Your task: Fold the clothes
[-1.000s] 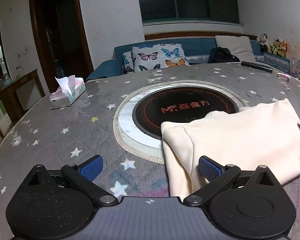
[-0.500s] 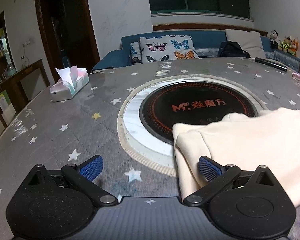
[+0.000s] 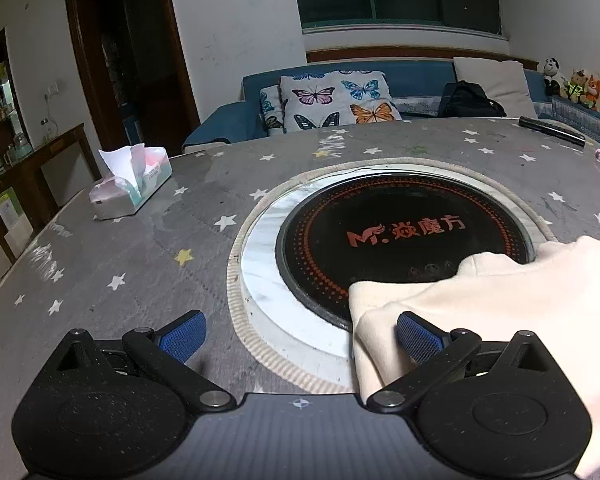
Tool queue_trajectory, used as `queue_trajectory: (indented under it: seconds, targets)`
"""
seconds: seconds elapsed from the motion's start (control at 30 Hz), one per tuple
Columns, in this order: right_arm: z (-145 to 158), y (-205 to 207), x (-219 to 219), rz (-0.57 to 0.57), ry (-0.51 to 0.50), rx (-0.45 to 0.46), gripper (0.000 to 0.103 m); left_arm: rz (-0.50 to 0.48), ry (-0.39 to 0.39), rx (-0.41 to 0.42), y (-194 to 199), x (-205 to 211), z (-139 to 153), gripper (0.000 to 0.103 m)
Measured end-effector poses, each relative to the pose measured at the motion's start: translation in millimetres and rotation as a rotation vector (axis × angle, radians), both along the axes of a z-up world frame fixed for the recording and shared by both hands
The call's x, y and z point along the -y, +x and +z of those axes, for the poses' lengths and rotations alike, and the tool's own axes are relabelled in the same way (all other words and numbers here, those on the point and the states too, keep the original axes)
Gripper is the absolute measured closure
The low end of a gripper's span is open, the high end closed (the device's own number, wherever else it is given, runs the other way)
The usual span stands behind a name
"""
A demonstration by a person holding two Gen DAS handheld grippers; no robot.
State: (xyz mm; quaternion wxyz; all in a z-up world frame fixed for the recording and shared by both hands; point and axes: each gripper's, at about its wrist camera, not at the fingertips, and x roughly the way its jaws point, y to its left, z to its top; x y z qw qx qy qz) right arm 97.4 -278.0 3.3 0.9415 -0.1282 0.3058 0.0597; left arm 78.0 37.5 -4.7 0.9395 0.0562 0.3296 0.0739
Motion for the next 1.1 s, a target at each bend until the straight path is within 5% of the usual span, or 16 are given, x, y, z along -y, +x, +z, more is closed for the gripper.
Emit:
queue_trajectory:
  seconds: [0.43, 0.77, 1.1]
  targets:
    - [6, 0, 0, 0.006, 0.022, 0.02, 0.0, -0.016, -0.063, -0.005, 11, 2, 3, 0.0]
    - [-4, 5, 1, 0.0, 0.011, -0.01, 0.0, -0.053, 0.005, -0.06, 38, 24, -8, 0.0]
    - [7, -7, 0, 0.007, 0.01, 0.012, 0.0, -0.038, -0.01, -0.057, 27, 18, -3, 0.0]
